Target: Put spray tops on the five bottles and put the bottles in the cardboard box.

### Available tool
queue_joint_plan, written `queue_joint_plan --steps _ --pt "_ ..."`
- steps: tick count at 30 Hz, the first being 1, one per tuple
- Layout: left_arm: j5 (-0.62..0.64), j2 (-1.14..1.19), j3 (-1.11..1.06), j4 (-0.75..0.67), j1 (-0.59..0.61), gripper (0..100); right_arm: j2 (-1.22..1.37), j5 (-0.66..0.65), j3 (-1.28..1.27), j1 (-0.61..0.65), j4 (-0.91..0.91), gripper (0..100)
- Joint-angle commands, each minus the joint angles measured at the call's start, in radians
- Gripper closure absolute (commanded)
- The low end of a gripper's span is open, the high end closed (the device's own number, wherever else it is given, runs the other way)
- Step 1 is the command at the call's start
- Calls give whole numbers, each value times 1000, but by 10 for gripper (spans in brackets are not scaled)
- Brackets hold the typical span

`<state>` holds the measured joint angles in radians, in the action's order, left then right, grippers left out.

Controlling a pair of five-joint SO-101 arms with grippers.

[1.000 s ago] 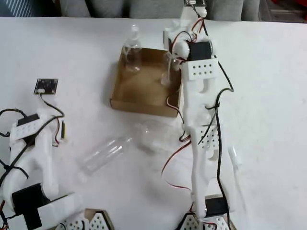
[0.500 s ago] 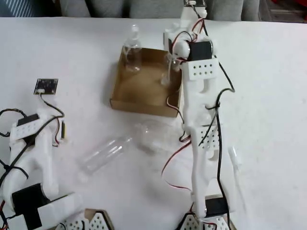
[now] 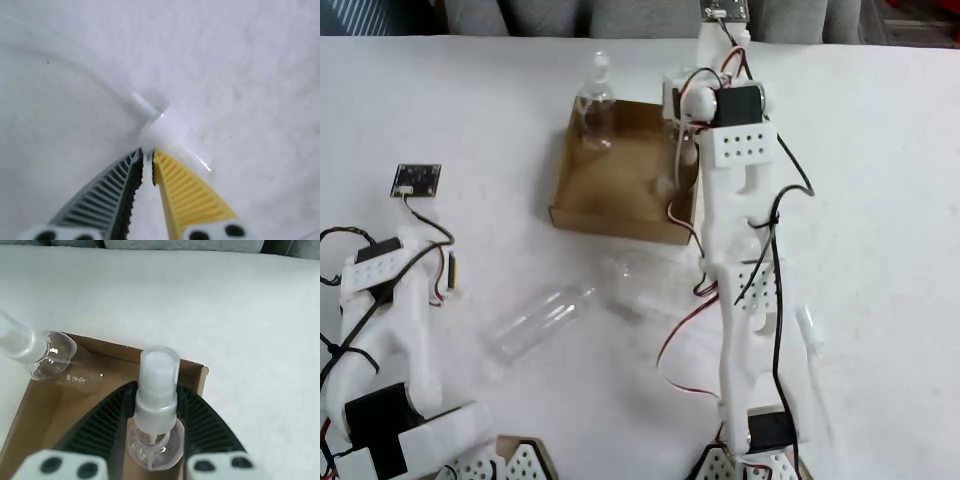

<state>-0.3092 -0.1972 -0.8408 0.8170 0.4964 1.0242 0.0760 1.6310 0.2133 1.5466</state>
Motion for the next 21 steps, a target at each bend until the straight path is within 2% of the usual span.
queue_joint_plan --steps 1,10,21 --pt "-11 -35 3 -25 -12 943 -74 3 35 -10 8 984" --pt "-11 -35 3 -25 -12 944 -93 8 37 -5 1 983" --pt "-11 -35 3 -25 -12 943 -145 12 38 13 130 983"
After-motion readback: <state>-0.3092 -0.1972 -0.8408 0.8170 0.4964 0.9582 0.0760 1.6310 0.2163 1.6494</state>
